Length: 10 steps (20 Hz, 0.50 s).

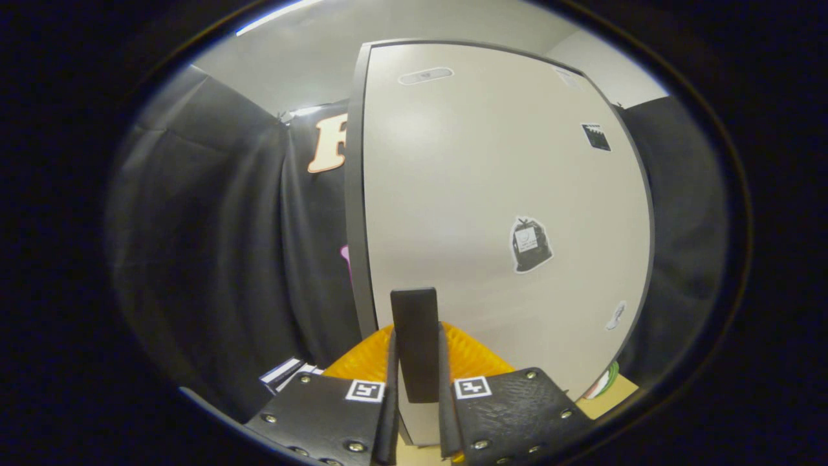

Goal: Open the shoe cabinet door, grab the shoes and put them into the shoe cabinet, then close the shoe cabinet door.

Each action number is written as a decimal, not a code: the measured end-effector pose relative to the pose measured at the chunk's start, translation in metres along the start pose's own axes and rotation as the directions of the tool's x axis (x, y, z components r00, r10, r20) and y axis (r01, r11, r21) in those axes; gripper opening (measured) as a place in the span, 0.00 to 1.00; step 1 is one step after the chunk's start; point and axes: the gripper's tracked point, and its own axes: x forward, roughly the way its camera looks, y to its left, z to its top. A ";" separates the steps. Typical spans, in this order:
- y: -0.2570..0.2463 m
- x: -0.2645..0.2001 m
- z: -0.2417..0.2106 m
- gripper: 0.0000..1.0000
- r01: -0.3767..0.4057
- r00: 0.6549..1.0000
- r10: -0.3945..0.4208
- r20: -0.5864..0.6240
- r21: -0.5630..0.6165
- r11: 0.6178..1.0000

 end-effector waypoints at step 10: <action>-0.014 -0.059 0.004 0.25 0.072 0.997 -0.072 0.035 -0.016 0.997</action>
